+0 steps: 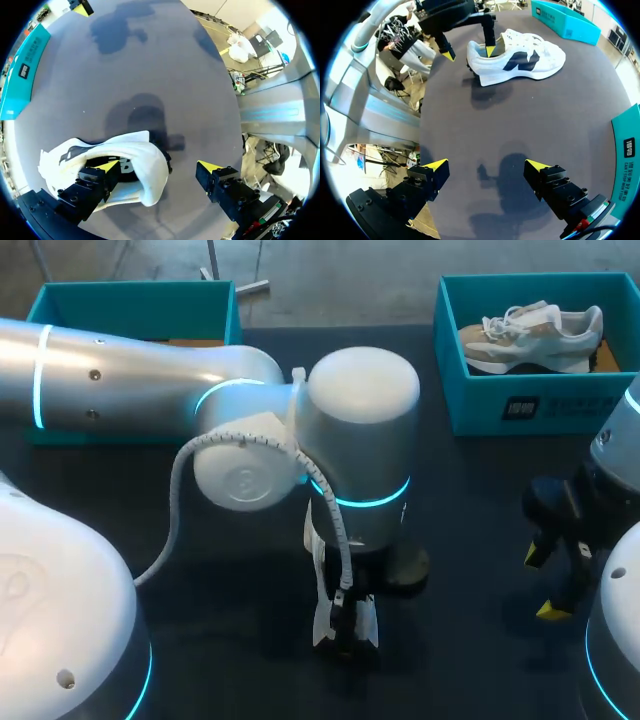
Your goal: Take the shoe out of the shoebox, open the shoe tongue, remove and reinsert the insole, then place the shoe into the shoebox
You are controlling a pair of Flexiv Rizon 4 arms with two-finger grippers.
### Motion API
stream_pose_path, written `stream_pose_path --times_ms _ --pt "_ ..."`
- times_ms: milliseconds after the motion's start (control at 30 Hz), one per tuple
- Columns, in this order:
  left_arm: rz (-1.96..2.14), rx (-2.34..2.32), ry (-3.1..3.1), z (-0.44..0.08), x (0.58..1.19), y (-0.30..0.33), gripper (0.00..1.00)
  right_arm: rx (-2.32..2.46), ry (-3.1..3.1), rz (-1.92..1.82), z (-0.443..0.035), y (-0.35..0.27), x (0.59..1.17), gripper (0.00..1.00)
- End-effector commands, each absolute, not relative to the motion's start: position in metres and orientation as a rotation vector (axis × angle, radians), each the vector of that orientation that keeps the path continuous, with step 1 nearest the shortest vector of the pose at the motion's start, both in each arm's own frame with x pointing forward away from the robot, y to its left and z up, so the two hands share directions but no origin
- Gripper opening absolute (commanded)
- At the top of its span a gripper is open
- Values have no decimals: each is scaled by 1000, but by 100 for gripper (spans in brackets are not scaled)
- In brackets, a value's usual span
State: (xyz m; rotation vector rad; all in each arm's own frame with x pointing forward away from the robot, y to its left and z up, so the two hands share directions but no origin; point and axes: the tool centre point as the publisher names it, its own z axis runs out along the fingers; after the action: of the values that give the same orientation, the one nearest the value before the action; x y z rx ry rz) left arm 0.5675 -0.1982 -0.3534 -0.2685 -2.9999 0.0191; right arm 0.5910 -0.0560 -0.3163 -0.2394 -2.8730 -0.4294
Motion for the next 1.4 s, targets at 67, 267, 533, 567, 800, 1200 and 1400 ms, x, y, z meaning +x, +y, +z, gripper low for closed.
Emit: stream_pose_path --times_ms 67,267,533,567,800,1200,1400 --pt "49 -233 -3008 -366 561 -189 100 -241 -2875 -427 -317 -56 590 100" --pt "34 -177 -3023 -377 560 -188 100 -241 -2875 -427 -317 -56 590 100" --pt "19 -124 -3041 -383 560 -188 100 -241 -2875 -427 -317 -56 590 100" --pt "9 -115 -3042 -384 560 -188 100 -241 -2875 -427 -317 -56 590 100" --pt "4 -99 -3051 -388 561 -190 98 -241 -2875 -427 -317 -56 590 100" --pt "-38 -85 -3059 -394 557 -192 51 -241 -2875 -427 -317 -56 590 100" --pt "-46 -81 -3064 -394 556 -192 26 -241 -2875 -427 -317 -56 590 100"
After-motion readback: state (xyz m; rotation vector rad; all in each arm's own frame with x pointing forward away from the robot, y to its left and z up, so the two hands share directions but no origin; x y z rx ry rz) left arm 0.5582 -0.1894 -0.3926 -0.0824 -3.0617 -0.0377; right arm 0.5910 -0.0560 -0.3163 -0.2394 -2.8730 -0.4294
